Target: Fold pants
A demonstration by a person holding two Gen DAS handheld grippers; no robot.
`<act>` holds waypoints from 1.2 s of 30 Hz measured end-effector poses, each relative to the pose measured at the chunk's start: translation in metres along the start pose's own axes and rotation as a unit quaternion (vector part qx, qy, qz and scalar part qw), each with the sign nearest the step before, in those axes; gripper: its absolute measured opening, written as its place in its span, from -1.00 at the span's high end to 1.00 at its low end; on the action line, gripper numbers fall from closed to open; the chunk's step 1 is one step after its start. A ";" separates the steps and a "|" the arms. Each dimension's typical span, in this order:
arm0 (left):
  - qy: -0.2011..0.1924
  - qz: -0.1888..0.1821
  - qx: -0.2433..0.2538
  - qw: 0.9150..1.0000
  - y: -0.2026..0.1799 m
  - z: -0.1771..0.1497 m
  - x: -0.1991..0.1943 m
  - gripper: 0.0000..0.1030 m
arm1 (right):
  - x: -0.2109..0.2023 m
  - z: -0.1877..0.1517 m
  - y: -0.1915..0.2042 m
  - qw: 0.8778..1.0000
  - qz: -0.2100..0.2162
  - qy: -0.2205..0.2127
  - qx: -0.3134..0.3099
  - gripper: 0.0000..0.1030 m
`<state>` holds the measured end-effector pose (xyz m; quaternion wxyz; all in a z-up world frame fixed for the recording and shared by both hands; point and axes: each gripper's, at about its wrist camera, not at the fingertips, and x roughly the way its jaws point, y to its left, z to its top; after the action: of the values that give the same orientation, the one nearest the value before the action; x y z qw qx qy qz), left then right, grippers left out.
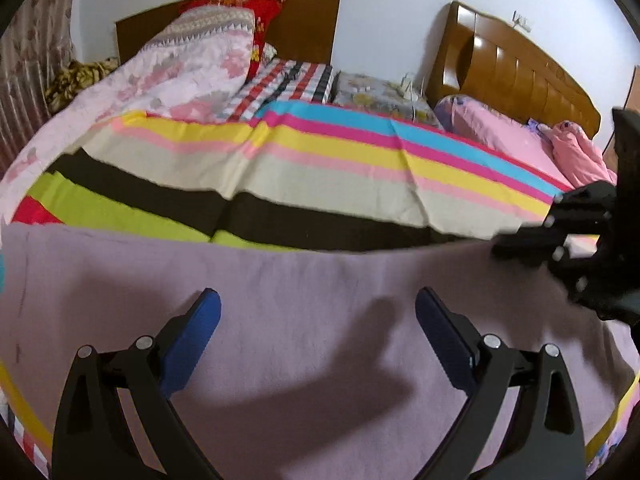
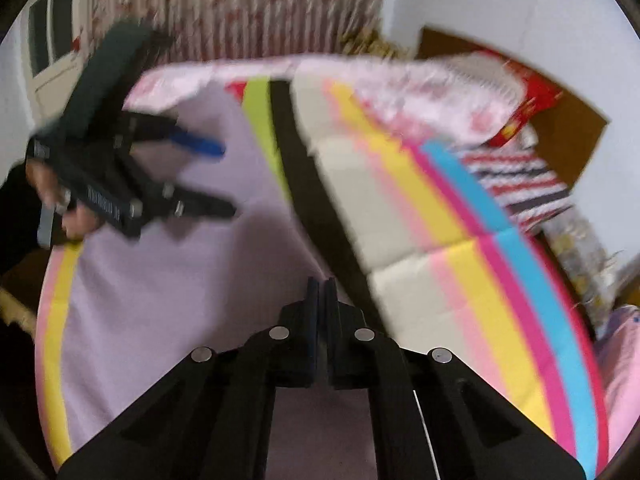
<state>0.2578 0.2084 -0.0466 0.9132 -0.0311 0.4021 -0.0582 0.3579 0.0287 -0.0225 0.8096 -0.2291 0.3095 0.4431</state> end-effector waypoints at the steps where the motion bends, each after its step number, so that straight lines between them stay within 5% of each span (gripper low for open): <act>1: -0.005 0.001 -0.001 1.000 0.000 0.000 -0.002 -0.90 | 0.000 0.000 -0.003 1.000 -0.008 -0.002 0.003 0.95; 5: 0.008 0.038 0.000 0.999 0.003 -0.002 0.009 -0.91 | 0.040 -0.014 -0.010 0.998 0.006 0.052 0.019 0.92; 7: 0.036 0.047 0.000 0.998 0.009 -0.008 0.021 -0.91 | 0.041 -0.015 -0.014 0.998 0.024 0.045 0.043 0.81; 9: 0.042 0.045 0.006 0.998 0.013 -0.014 0.021 -0.92 | 0.036 -0.012 -0.026 0.994 0.054 0.050 0.076 0.58; 10: 0.045 0.046 0.012 0.998 0.013 -0.016 0.019 -0.92 | 0.030 -0.010 -0.030 0.994 0.053 0.043 0.081 0.15; 11: 0.047 0.044 0.019 0.998 0.015 -0.018 0.018 -0.92 | 0.022 -0.009 -0.035 0.995 0.043 0.030 0.084 -0.01; 17: 0.042 0.043 0.002 0.998 0.032 -0.026 0.009 -0.97 | -0.018 -0.032 -0.048 0.992 0.026 0.024 0.119 0.00; 21: 0.044 0.031 -0.015 0.998 0.042 -0.032 0.006 -0.96 | -0.014 -0.067 -0.063 0.983 0.043 0.059 0.166 0.00; 26: 0.052 0.053 -0.005 0.997 0.036 -0.034 0.004 -0.96 | -0.016 -0.074 -0.077 0.978 0.000 0.052 0.203 0.07; 28: 0.056 0.063 -0.004 0.996 0.037 -0.038 0.001 -0.96 | -0.024 -0.062 -0.064 0.980 0.025 0.016 0.195 0.07; 31: 0.058 0.085 -0.033 0.994 0.049 -0.044 -0.013 -0.96 | -0.010 -0.048 -0.035 0.984 0.030 0.048 0.169 0.07; 33: 0.033 0.120 -0.070 0.990 0.062 -0.048 -0.034 -0.96 | -0.014 -0.038 -0.003 0.990 0.007 0.039 0.138 0.07; 36: -0.026 0.113 -0.152 0.981 0.089 -0.063 -0.080 -0.96 | -0.034 -0.024 0.056 0.994 0.048 -0.020 0.099 0.08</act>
<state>0.1653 0.3067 -0.0396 0.9085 -0.1256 0.3836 0.1084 0.2890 0.0218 -0.0206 0.8122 -0.1240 0.3461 0.4530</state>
